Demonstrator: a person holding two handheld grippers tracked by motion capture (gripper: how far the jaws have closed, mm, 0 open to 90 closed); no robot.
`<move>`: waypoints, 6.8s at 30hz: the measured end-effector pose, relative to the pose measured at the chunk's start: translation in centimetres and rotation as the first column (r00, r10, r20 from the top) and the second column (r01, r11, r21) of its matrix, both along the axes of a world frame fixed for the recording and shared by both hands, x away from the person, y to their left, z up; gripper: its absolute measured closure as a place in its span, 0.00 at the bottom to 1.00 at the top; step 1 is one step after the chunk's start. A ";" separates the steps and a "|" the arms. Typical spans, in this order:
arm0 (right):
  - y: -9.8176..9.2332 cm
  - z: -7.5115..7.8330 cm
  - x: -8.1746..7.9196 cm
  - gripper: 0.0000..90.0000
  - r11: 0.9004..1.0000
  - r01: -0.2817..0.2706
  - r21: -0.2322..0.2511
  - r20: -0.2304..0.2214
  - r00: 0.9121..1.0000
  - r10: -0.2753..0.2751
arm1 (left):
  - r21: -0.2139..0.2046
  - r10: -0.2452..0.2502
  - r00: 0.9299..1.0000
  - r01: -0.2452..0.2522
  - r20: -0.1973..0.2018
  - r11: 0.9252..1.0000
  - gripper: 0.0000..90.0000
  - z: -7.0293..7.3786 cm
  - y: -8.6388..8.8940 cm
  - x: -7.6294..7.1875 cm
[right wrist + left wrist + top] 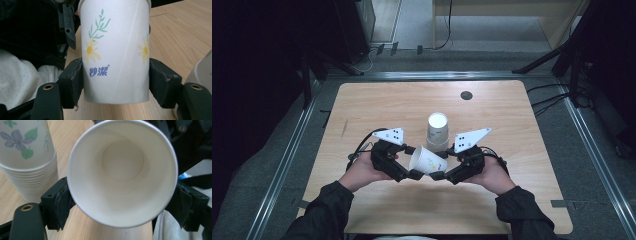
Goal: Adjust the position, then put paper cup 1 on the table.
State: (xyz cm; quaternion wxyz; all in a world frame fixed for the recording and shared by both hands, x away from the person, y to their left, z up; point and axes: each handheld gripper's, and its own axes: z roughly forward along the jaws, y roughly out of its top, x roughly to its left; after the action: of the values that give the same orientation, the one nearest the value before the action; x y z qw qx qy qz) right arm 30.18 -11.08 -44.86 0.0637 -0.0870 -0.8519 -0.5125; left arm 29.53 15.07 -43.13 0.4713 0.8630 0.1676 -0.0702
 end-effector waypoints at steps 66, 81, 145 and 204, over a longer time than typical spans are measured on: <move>3.5 -3.5 -0.7 0.35 0.976 -0.067 -0.205 -0.013 0.998 0.066 | 0.329 -0.117 0.987 0.074 0.111 0.941 0.15 -1.0 -2.4 -1.5; 2.5 -2.4 -0.4 0.35 0.992 -0.020 -0.121 -0.015 1.000 0.018 | 0.154 -0.019 0.996 0.006 0.083 0.988 0.14 -0.2 -1.1 -0.8; 2.6 -2.8 -0.2 0.24 0.987 0.083 -0.141 0.041 0.996 -0.078 | -0.029 0.147 0.984 -0.145 0.102 0.989 0.25 0.4 2.9 0.2; 2.8 -3.9 0.8 0.26 0.967 0.121 -0.224 0.075 0.991 -0.107 | 0.167 0.515 0.848 -0.530 0.123 0.832 0.24 -4.2 14.1 5.5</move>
State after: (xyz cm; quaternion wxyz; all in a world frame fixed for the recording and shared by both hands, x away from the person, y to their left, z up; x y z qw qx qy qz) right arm 30.98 -8.26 -48.72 -0.0027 -0.1265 -0.9002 -0.4168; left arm 34.98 29.15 -47.34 0.3915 0.8282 0.3857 0.1095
